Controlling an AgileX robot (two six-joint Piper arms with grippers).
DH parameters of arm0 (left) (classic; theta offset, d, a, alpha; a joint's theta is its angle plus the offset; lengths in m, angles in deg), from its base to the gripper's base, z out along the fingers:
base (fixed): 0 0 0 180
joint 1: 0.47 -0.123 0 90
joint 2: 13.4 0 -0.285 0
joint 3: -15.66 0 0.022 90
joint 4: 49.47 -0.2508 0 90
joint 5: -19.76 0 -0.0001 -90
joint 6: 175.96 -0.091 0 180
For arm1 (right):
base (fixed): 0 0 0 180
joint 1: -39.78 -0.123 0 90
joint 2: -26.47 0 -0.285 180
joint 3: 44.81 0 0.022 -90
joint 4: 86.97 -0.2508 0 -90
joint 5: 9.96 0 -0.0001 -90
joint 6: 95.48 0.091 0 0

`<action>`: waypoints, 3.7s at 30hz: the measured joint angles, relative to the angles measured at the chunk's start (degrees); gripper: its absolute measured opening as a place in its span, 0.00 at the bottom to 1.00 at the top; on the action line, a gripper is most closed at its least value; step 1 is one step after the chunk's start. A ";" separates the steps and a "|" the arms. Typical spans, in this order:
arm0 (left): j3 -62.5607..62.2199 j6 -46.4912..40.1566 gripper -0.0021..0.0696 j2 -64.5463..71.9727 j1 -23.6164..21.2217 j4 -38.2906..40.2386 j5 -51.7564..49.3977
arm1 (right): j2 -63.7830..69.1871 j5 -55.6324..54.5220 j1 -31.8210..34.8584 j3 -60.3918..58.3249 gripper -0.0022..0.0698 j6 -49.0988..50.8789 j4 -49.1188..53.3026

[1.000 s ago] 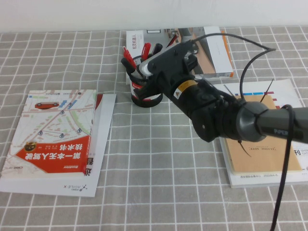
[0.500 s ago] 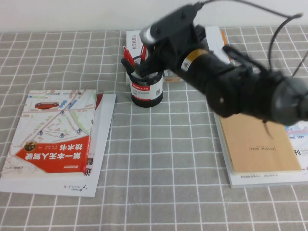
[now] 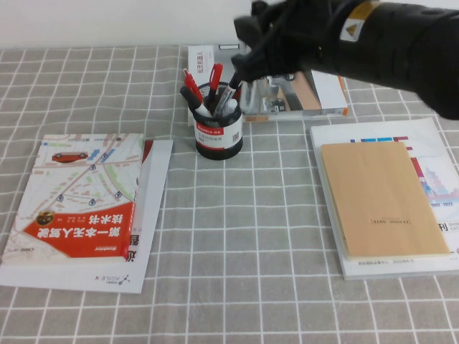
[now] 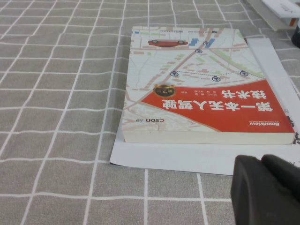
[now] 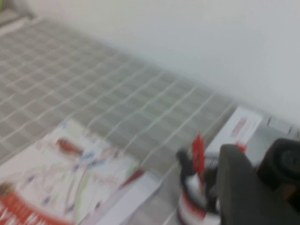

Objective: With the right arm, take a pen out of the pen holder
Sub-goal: 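Take a marker out of the pen holder and lay it on the table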

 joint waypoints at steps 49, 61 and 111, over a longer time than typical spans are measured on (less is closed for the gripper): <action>0.00 0.00 0.02 0.00 0.00 0.00 0.00 | 23.61 30.34 8.73 4.00 0.16 20.86 0.59; 0.00 0.00 0.02 0.00 0.00 0.00 0.00 | 25.83 29.45 8.73 4.12 0.16 21.04 -0.36; 0.00 0.00 0.02 0.00 0.00 0.00 0.00 | -36.22 35.40 2.45 -27.76 0.01 21.04 8.87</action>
